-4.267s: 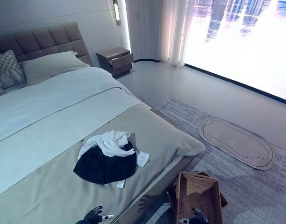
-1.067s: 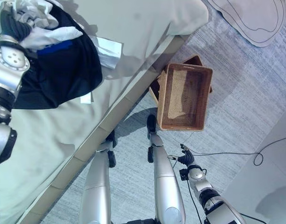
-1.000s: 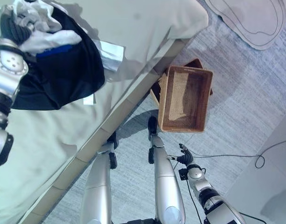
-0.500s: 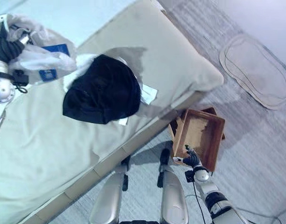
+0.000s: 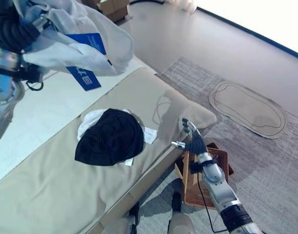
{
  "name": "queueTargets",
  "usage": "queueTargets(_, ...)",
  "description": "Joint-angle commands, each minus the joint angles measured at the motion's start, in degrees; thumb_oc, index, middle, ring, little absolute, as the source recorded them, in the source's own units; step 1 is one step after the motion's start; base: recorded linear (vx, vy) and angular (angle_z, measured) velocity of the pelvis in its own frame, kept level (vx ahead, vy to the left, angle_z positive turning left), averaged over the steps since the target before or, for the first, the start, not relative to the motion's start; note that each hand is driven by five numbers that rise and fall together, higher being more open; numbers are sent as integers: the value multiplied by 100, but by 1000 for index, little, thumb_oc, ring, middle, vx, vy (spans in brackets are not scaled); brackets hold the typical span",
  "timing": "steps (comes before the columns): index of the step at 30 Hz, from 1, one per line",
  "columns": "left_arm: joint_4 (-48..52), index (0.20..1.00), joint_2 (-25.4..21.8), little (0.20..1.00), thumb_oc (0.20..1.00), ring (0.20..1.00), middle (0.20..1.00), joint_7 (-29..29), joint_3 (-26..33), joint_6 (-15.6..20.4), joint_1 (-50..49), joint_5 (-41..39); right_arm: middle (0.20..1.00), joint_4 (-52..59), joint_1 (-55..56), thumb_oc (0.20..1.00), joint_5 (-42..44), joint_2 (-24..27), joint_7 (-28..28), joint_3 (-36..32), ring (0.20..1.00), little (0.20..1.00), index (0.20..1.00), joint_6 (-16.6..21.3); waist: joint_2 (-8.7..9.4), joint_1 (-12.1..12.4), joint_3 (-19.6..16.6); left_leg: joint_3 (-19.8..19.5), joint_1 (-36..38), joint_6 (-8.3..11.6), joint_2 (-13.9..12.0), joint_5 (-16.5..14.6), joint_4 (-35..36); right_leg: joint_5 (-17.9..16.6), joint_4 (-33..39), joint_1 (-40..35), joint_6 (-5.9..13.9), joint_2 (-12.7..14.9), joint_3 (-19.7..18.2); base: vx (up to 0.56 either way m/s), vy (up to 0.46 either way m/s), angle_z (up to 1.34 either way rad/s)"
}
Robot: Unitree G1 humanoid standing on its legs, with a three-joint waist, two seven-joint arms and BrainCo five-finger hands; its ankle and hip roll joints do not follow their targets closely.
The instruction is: Pick up clothes into the bucket
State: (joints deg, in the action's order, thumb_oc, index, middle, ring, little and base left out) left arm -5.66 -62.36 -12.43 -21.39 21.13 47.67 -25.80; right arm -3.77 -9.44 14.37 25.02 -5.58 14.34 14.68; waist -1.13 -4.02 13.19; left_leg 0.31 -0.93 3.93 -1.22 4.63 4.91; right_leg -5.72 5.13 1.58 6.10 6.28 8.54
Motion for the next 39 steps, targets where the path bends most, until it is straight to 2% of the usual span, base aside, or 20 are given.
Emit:
queueTargets(1, -97, 200, 170, 200, 200, 200, 200, 237, -150, 214, 426, -359, 1000, 580, -567, 1000, 101, -20, -172, 100, 1000, 1000, 1000, 373, 93, -21, -548, 128, -9, -77, 189, -282, -192, 196, -262, 38, 281, 50, 27, 50, 10, -18)
queueTargets(9, 407, 200, 306, 200, 200, 200, 200, 800, -756, -21, 339, -688, 1000, 935, -1184, 1000, 466, -49, -135, 525, 1000, 1000, 1000, 96, 163, 22, -833, 230, 357, -65, 128, -363, -109, 284, -220, -287, 250, 4, 7, 44, 4, -5)
queueTargets(11, 578, 200, 380, 200, 200, 200, 200, 980, -976, -115, 303, -912, 1000, 1052, -1257, 1000, 1014, -25, 58, 712, 1000, 1000, 1000, -15, 199, 28, -905, 266, 457, -64, 107, -383, -76, 287, -184, -380, 244, -12, 9, 11, 2, -2)
queueTargets(12, 578, 200, 378, 200, 200, 200, 200, 982, -974, -116, 301, -915, 1000, 1052, -1256, 1000, 1018, -24, 61, 711, 1000, 1000, 1000, -16, 199, 29, -904, 267, 460, -64, 106, -384, -76, 286, -182, -384, 244, -12, 8, 18, 3, -5)
queueTargets(13, 736, 200, 373, 200, 200, 200, 200, 1092, -1159, -171, 349, -1082, 1000, 1148, -1286, 1000, 1461, -17, 195, 852, 1000, 1000, 1000, -52, 217, 28, -939, 281, 493, -63, 99, -387, -66, 285, -164, -434, 239, -15, 9, 12, 0, -5)
queueTargets(16, 834, 200, 330, 200, 200, 200, 200, 1188, -1340, -229, 420, -1327, 1000, 1285, -1310, 1000, 1827, 19, 299, 959, 1000, 1000, 1000, -55, 233, 24, -964, 300, 531, -60, 92, -389, -54, 280, -140, -470, 241, -17, 7, 16, 0, -6)
queueTargets(18, 1010, 200, 343, 200, 200, 200, 200, 1334, -1586, -284, 492, -1786, 1000, 1427, -1375, 1000, 2531, -28, 523, 1241, 1000, 1000, 1000, -102, 241, 21, -986, 300, 565, -60, 82, -390, -39, 274, -133, -496, 243, -13, 4, 0, 0, 0)
queueTargets(19, 1008, 200, 343, 200, 200, 200, 200, 1335, -1590, -283, 496, -1788, 1000, 1425, -1376, 1000, 2533, -29, 525, 1239, 1000, 1000, 1000, -101, 243, 22, -985, 300, 566, -60, 82, -390, -39, 274, -133, -498, 243, -13, 4, 0, 0, 0)
queueTargets(24, 1327, 200, 375, 200, 200, 200, 200, 1571, -2162, -463, 720, -2576, 1000, 1747, -1718, 1000, 3811, 74, 933, 1955, 1000, 1000, 1000, -285, 263, 15, -998, 311, 597, -48, 78, -383, -24, 261, -106, -531, 241, -19, 4, 0, 0, 0)
queueTargets(29, 1468, 200, 459, 200, 200, 200, 200, 1695, -2495, -593, 815, -2987, 1000, 1963, -2056, 1000, 4473, 121, 1080, 2428, 1000, 1000, 1000, -392, 273, 22, -987, 309, 587, -34, 71, -369, -14, 242, -82, -521, 239, -24, 2, 0, 0, 0)
queueTargets(33, 1508, 200, 472, 200, 200, 200, 200, 1728, -2726, -660, 934, -2980, 1000, 2028, -2196, 1000, 4846, 117, 1184, 2676, 1000, 1000, 1000, -441, 278, 28, -974, 316, 567, -30, 63, -354, -4, 229, -74, -498, 236, -30, -1, 0, 0, 0)
queueTargets(34, 1507, 200, 464, 200, 200, 200, 200, 1746, -2817, -704, 964, -2998, 507, 2092, -2212, 507, 4951, 135, 1198, 2744, 507, 507, 507, -470, 282, 25, -966, 316, 555, -28, 58, -348, -4, 225, -75, -488, 238, -32, -7, 0, 0, 0)
queueTargets(35, 1479, 200, 455, 200, 200, 200, 200, 1755, -2909, -726, 1007, -2925, 200, 2191, -2242, 200, 5042, 191, 1235, 2788, 200, 200, 200, -452, 289, 22, -957, 313, 546, -27, 59, -342, -1, 223, -76, -481, 236, -35, -8, 0, 0, 0)
queueTargets(39, 1328, 200, 476, 200, 200, 200, 200, 1722, -2842, -767, 890, -2782, 200, 2376, -2182, 200, 5075, 281, 1260, 2671, 200, 200, 200, -401, 293, 9, -942, 311, 537, -24, 53, -339, 1, 219, -72, -479, 237, -36, 0, 0, 0, 0)
